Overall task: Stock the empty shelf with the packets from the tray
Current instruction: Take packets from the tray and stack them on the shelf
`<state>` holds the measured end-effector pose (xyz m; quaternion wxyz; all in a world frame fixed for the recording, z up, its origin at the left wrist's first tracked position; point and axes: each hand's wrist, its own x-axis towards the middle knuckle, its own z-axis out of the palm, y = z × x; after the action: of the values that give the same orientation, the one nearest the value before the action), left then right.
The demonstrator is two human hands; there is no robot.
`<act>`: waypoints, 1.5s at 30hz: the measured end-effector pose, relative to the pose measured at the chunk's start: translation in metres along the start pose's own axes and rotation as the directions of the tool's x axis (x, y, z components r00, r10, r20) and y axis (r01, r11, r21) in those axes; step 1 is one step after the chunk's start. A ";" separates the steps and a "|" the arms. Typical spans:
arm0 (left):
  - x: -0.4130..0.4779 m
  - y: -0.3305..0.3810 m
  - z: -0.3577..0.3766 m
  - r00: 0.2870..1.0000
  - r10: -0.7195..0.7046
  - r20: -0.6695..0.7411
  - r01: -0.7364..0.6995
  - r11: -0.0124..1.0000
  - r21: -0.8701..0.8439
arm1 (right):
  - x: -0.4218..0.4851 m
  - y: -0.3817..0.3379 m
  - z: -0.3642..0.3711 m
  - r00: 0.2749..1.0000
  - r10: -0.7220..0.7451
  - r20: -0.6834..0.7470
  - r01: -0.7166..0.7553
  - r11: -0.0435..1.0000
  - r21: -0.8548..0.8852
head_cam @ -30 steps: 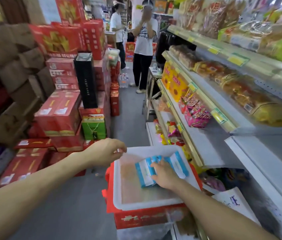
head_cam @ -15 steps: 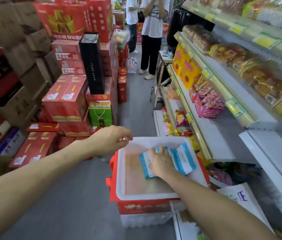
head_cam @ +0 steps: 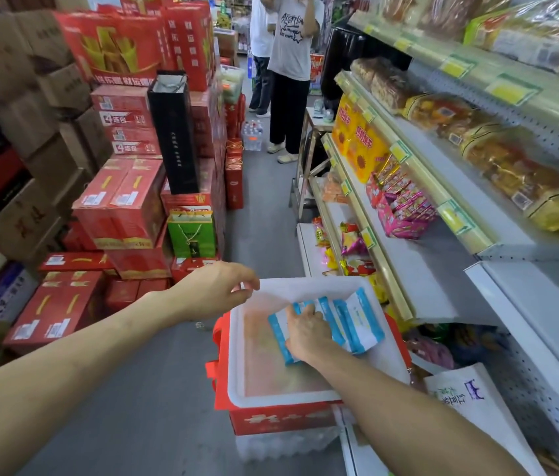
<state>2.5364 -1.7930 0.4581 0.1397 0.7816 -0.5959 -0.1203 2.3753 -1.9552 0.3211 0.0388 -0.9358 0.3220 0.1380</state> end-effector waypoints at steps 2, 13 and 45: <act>0.000 0.000 0.000 1.000 0.001 0.005 -0.001 1.000 -0.004 | -0.002 -0.003 0.000 1.000 -0.020 0.021 0.019 1.000 0.022; -0.001 -0.008 -0.001 1.000 -0.018 0.025 0.018 1.000 0.015 | -0.022 0.011 -0.021 0.981 -0.181 0.067 0.146 0.924 0.354; 0.147 0.037 0.138 0.781 0.359 0.511 -0.566 0.752 0.337 | -0.118 0.177 -0.111 0.991 0.001 -0.130 0.029 0.972 0.234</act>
<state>2.4922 -1.9546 0.3395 -0.1593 0.5699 -0.8005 -0.0948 2.2037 -2.0425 0.4639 0.1296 -0.9338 0.3313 0.0376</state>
